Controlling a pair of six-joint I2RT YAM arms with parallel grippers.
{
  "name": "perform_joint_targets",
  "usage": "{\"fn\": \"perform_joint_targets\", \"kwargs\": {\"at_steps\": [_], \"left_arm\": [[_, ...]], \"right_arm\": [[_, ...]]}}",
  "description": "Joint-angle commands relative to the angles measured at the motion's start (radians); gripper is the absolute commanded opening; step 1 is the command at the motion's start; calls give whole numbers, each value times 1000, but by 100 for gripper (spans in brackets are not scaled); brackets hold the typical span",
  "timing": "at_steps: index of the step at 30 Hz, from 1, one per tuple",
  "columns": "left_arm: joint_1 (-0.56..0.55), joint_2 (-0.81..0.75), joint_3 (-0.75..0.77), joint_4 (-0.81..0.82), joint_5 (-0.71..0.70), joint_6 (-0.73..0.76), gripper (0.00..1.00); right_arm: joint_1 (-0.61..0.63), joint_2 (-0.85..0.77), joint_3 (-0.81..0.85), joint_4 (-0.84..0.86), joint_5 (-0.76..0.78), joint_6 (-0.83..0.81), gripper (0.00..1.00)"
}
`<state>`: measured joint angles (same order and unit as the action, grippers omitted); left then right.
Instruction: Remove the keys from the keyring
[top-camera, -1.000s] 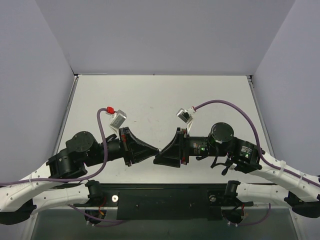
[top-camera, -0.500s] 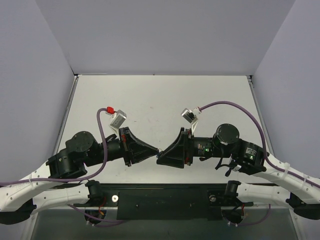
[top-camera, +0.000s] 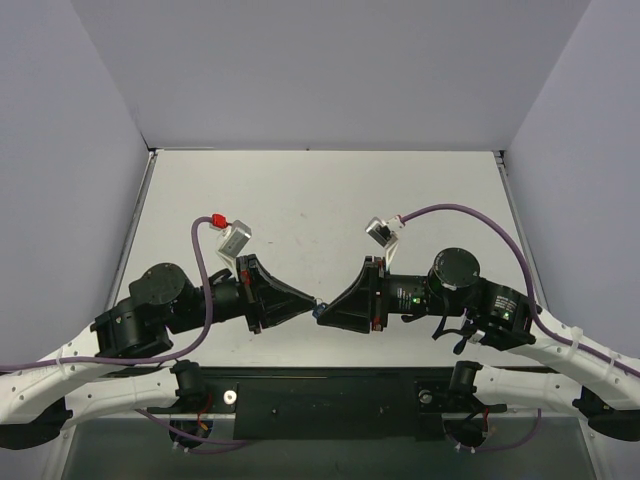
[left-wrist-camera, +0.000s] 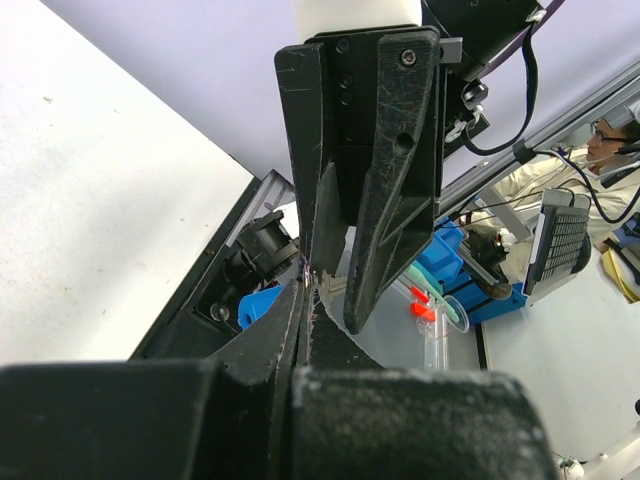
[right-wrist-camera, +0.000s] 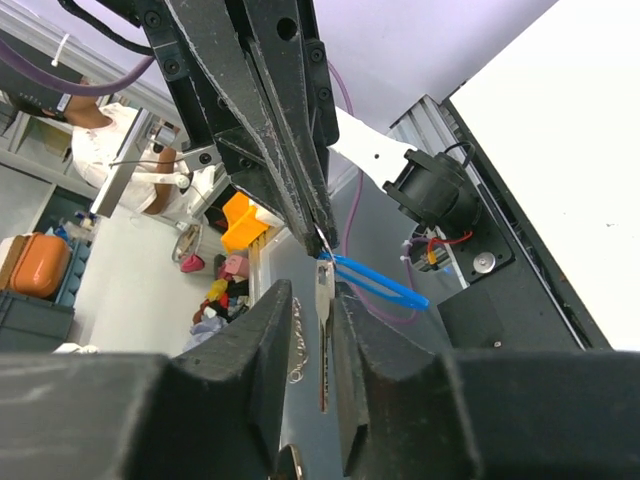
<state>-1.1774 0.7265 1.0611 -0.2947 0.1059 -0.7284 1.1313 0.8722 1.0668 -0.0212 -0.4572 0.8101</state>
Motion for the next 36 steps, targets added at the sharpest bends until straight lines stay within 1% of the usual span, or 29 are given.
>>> {"fn": "perform_joint_targets", "kwargs": {"at_steps": [1,5,6,7,16,23,36], "left_arm": [[-1,-12,27,26,-5,9,0],[-1,-13,28,26,-3,12,0],[-1,-12,27,26,-2,11,0],[-1,-12,28,23,-2,12,0],[-1,-12,28,16,3,20,0],[-1,1,37,-40,-5,46,0],[-1,-2,22,-50,-9,52,0]], "right_arm": [[-5,-19,4,33,2,-12,16],[-7,-16,-2,38,3,-9,6],[-5,-15,-1,38,2,-6,1],[-5,-15,-1,41,-1,-8,0],[-5,-12,2,44,-3,-6,0],[-8,-16,13,29,9,-6,0],[-16,-2,36,24,20,-6,0]]}}
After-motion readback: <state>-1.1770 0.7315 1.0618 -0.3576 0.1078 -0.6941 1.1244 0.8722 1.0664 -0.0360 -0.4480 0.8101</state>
